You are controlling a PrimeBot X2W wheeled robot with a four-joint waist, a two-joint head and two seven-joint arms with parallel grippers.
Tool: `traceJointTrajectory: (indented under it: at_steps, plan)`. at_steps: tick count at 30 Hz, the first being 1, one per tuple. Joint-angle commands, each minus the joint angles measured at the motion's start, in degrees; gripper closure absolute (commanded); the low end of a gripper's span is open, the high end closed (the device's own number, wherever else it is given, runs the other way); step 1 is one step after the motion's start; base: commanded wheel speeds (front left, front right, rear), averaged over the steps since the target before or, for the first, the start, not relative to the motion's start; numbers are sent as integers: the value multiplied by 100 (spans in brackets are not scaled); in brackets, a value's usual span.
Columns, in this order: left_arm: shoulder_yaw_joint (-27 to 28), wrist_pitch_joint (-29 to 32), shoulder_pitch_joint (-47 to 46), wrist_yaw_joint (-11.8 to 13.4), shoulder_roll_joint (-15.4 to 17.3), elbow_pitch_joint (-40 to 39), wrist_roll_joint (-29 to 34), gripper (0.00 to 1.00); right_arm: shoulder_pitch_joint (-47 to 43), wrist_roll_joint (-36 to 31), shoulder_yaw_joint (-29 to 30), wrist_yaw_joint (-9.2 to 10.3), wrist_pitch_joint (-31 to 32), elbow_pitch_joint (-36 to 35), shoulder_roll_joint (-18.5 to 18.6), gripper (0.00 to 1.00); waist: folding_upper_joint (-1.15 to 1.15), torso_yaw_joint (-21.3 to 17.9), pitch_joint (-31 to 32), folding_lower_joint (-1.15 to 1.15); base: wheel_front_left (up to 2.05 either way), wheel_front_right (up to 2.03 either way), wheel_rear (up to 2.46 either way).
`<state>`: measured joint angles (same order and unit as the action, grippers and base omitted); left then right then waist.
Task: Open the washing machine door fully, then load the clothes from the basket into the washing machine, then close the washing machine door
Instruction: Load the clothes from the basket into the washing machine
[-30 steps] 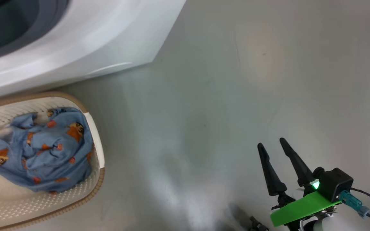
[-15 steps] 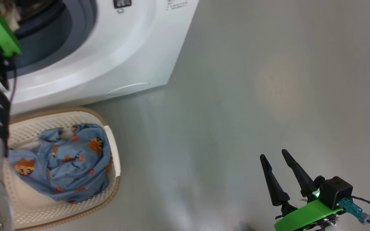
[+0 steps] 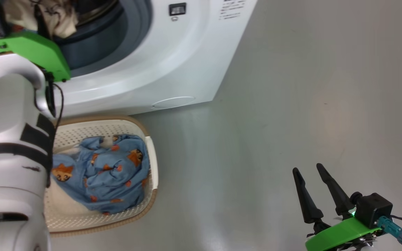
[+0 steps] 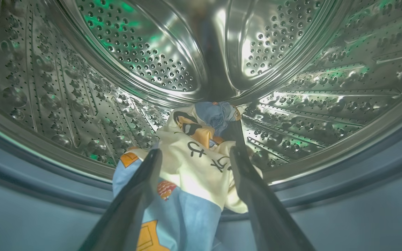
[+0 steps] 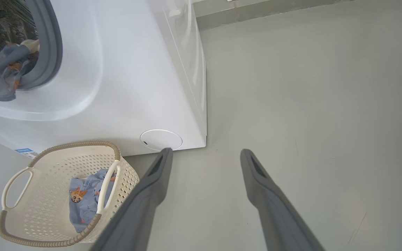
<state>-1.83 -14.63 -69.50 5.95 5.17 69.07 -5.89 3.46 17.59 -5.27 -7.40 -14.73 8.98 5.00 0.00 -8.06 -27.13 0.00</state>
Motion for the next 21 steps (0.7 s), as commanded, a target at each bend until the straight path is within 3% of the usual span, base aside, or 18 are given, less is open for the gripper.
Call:
traceJointTrajectory:
  at_steps: [1, 9, 19, 21]
  plan:
    - [13, -36, 108, -9, 164, -204, -39, 0, -64, -65, -93, -9, -27, -102, 49, 0, 0, 143, 31, 0, 0, 0, 0]
    - [-142, -36, 766, -177, -113, -967, -133, 0, 98, -161, 254, -9, -27, -214, 97, 0, 0, 482, -42, 0, 0, 0, 0]
    - [-304, -37, 2128, -44, -214, -2224, -343, 0, 150, -267, 432, -9, -27, -350, 112, 0, 0, 789, 3, 0, 0, 0, 0]
    - [-312, -37, 2490, 74, -220, -2608, -393, 0, 152, -283, 437, -9, -27, -375, 126, 0, 0, 828, 29, 0, 0, 0, 0]
